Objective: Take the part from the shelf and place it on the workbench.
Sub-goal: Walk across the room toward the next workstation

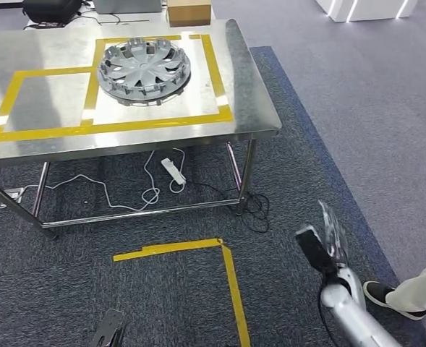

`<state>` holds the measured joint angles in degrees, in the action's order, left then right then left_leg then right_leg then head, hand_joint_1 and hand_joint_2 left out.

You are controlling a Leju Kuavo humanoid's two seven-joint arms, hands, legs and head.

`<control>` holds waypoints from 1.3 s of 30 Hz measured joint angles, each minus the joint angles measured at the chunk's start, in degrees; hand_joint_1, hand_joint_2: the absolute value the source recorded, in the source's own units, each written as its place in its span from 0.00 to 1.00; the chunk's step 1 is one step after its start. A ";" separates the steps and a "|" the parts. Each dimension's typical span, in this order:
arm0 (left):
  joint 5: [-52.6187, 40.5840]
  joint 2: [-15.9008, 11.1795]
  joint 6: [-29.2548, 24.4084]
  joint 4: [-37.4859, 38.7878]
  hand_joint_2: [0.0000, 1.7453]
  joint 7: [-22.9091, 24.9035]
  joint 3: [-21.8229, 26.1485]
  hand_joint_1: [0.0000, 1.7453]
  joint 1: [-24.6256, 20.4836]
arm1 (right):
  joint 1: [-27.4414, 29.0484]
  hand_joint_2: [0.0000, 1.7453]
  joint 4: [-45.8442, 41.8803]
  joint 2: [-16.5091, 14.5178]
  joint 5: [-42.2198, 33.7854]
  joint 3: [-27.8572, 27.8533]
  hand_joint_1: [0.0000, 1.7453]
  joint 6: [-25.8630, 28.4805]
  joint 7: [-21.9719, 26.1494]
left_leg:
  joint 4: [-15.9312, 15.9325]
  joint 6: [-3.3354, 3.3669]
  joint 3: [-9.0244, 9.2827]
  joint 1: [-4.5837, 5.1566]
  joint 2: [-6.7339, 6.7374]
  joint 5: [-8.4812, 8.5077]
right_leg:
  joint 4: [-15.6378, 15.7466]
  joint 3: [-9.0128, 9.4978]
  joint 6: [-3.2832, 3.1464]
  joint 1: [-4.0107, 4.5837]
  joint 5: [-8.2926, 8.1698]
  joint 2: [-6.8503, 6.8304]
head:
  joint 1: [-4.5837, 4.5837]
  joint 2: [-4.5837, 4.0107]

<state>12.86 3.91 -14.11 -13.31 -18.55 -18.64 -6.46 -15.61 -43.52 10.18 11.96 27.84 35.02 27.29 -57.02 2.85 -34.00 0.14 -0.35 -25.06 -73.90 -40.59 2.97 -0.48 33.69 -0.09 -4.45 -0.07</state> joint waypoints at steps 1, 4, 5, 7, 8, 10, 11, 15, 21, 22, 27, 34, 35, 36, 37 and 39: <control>0.36 -0.04 -0.26 0.00 0.00 -0.02 0.03 0.00 0.26 | 2.93 0.00 -0.12 -0.82 -4.81 -2.39 0.00 -0.72 1.16 | -0.03 -0.06 -0.72 0.15 -0.03 0.51 | 1.13 1.61 -0.25 0.02 -1.38 -0.01 | -0.01 0.00; 1.26 -0.05 -0.77 0.01 0.00 -0.21 0.12 0.00 0.53 | 9.13 0.00 0.33 -3.43 -15.09 -9.29 0.00 -2.19 4.00 | -0.17 -0.50 -2.41 0.69 0.19 1.95 | 12.98 10.89 -1.44 0.37 -3.19 -0.19 | 0.05 0.00; 1.49 -0.03 -0.84 0.01 0.00 -0.32 0.15 0.00 0.51 | 10.26 0.00 0.81 -4.07 -17.04 -11.10 0.00 -2.58 4.29 | -0.18 -0.71 -2.69 0.79 0.40 2.46 | 16.34 13.23 -1.68 0.57 -2.73 -0.23 | 0.06 0.00; 1.95 -0.07 -0.95 0.02 0.00 -0.50 0.30 0.00 0.51 | 12.00 0.00 2.59 -5.21 -20.23 -14.14 0.00 -3.52 3.89 | -0.12 -1.27 -3.03 0.77 0.75 3.50 | 19.13 14.45 -2.00 0.87 -2.41 -0.23 | -0.01 0.00; 2.13 -0.15 -1.02 0.04 0.00 -0.54 0.39 0.00 0.54 | 12.80 0.00 3.74 -5.79 -21.54 -15.40 0.00 -4.11 3.51 | -0.14 -1.53 -3.20 0.64 0.79 3.72 | 19.20 13.98 -2.30 0.83 -2.94 -0.30 | -0.12 0.00; 2.44 -0.32 -1.13 0.08 0.00 -0.55 0.52 0.00 0.69 | 13.99 0.00 7.10 -6.97 -24.19 -17.92 0.00 -6.05 2.55 | -1.83 -2.36 -3.90 0.46 0.63 1.12 | 19.44 13.00 -3.14 0.57 -4.24 -0.52 | -0.12 0.00; 2.57 -0.41 -1.17 0.10 0.00 -0.54 0.54 0.00 0.74 | 14.19 0.00 9.28 -7.55 -25.42 -19.08 0.00 -7.34 2.06 | -4.27 -2.80 -4.51 0.24 0.56 -1.78 | 19.45 12.48 -3.51 0.44 -4.91 -0.61 | -0.02 0.00; 2.67 -0.72 -1.34 0.11 0.00 0.70 0.54 0.00 0.61 | 14.31 0.00 18.44 -9.89 -30.62 -23.30 0.00 -12.93 -1.44 | -16.68 -4.14 -5.62 -0.50 0.51 -7.72 | 19.08 8.97 -3.83 0.44 -7.23 -0.59 | 0.30 0.00; 2.47 -1.14 -1.45 0.11 0.00 1.96 0.52 0.00 0.08 | 14.04 0.00 25.46 -11.92 -32.67 -27.02 0.00 -14.75 -3.64 | -0.32 -3.22 7.64 -0.53 0.33 -5.62 | 17.30 4.92 -2.28 0.48 -9.90 -0.48 | 0.28 0.00; 2.40 -1.16 -1.43 0.11 0.00 2.10 0.52 0.00 0.02 | 13.88 0.00 26.15 -12.05 -32.80 -27.38 0.00 -14.78 -4.31 | 1.02 -2.75 8.23 -0.40 0.34 -6.12 | 17.19 4.73 -1.92 0.48 -10.28 -0.47 | 0.27 0.00; 2.06 -1.34 -1.11 0.11 0.00 3.06 0.43 0.00 0.05 | 13.92 0.00 29.37 -12.71 -32.51 -28.34 0.00 -16.15 -12.49 | 1.25 -0.71 6.73 -0.51 0.67 -4.39 | 9.14 0.86 -0.51 0.11 -4.63 -0.17 | -0.11 0.00; 1.72 -1.60 -0.52 0.13 0.00 4.23 -0.08 0.00 -0.08 | 14.56 0.00 31.55 -13.66 -29.87 -27.31 0.00 -16.84 -20.85 | 0.92 -1.22 4.56 -0.15 -1.38 -2.66 | 13.61 7.91 -1.17 -0.12 -5.20 2.21 | -0.19 0.00; 1.71 -1.62 -0.51 0.13 0.00 4.23 -0.10 0.00 -0.21 | 14.55 0.00 31.72 -13.70 -29.83 -27.23 0.00 -16.83 -20.98 | 0.80 -1.47 4.30 -0.14 -1.79 -2.50 | 16.38 9.70 -1.40 -0.13 -5.57 3.02 | -0.16 0.00; 1.71 -1.63 -0.51 0.13 0.00 4.23 -0.11 0.00 -0.32 | 14.54 0.00 31.89 -13.73 -29.82 -27.16 0.00 -16.83 -21.07 | 0.68 -1.76 4.01 -0.17 -2.21 -2.32 | 17.64 10.51 -1.57 -0.13 -5.46 3.49 | -0.14 0.00; 1.71 -1.66 -0.51 0.13 0.00 4.23 -0.12 0.00 -0.38 | 14.54 0.00 32.04 -13.77 -29.82 -27.08 0.00 -16.83 -21.13 | 0.59 -2.09 3.73 -0.17 -2.69 -2.13 | 17.88 10.75 -1.67 -0.09 -5.40 3.21 | -0.11 0.00; 1.72 -1.78 -0.50 0.13 0.00 4.23 -0.14 0.00 -0.31 | 14.53 0.00 32.22 -13.97 -29.82 -26.97 0.00 -16.83 -21.19 | 0.23 -2.75 3.34 -0.27 -3.15 -2.27 | 18.15 10.70 -2.17 -0.21 -5.70 2.06 | -0.10 0.00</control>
<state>14.58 2.14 -14.61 -13.18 -14.32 -18.78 -6.76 -1.08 -11.30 -3.80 -17.86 0.87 18.18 6.10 -56.79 0.10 -30.66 -0.13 -3.50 -27.33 -55.75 -29.89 0.79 -0.69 27.99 1.97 -4.55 -0.07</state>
